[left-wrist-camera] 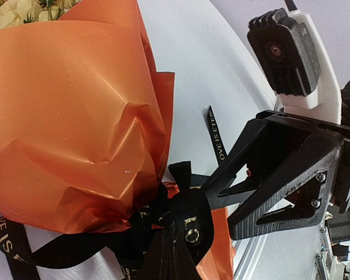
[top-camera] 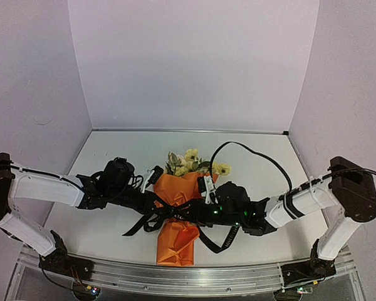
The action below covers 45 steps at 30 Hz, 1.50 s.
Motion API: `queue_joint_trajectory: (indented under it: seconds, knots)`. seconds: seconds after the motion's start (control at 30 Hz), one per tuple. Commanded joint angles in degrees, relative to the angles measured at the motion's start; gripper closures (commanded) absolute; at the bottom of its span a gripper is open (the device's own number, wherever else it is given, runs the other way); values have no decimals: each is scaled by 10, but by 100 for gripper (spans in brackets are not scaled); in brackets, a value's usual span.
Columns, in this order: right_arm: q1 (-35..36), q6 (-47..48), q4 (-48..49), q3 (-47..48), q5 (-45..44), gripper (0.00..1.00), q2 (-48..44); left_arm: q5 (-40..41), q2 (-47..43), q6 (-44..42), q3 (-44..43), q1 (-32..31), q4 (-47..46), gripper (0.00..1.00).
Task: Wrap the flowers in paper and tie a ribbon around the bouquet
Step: Cross the half-tied ribbon over the folded bouquet.
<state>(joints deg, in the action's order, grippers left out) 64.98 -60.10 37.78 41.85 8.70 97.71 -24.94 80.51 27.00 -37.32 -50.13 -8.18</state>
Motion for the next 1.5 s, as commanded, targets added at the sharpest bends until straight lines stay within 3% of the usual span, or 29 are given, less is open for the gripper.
queue_joint_trajectory:
  seconds: [0.0,0.17,0.47,0.63,0.77,1.17,1.47]
  knots:
    - [1,-30,9,8,-16,64,4,-10,-7,-3,-1,2,-30,100]
    - [1,-59,9,23,-25,65,14,-13,-6,-3,0,2,-31,100]
    - [1,-88,9,45,-35,74,40,-18,-3,-4,-1,2,-33,100]
    - [0,-82,9,32,-42,91,28,-11,-7,-1,1,2,-34,100]
    - [-2,-76,9,16,-47,98,18,0,-15,6,3,2,-37,100]
    - [-23,-62,3,-50,-56,100,-17,41,-25,3,-16,2,-18,100]
    - [-56,-49,-42,-81,-41,100,-53,47,26,-11,-73,2,3,100]
